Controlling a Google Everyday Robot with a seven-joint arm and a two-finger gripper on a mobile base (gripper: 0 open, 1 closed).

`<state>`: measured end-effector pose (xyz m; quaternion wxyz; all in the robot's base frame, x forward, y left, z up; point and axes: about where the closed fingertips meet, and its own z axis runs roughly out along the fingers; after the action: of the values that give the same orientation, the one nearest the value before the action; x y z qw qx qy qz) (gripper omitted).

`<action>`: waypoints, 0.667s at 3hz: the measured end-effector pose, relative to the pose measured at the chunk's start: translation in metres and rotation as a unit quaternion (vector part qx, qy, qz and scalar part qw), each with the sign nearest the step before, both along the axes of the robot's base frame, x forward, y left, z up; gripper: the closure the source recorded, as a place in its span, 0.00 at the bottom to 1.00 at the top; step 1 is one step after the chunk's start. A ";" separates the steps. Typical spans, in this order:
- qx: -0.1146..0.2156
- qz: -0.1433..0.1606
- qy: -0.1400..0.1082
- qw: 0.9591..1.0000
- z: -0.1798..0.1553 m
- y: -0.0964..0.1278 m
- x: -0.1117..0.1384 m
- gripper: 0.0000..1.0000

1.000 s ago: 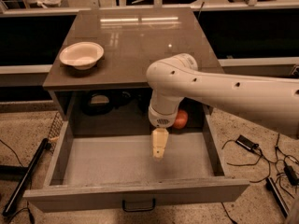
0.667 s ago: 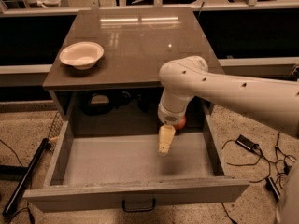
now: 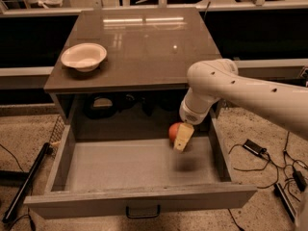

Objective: Pick apple from top drawer and place on counter

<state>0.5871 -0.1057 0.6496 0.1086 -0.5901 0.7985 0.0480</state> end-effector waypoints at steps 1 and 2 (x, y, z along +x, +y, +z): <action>0.005 -0.019 0.004 1.000 -0.014 -0.008 0.001 0.00; 0.011 -0.029 0.010 0.999 -0.026 -0.012 -0.001 0.13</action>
Offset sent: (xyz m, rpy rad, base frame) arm -0.0028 -0.0180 -0.0367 0.0365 0.0258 -0.0870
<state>0.5858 -0.1178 0.6241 0.1085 -0.5647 0.8160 0.0588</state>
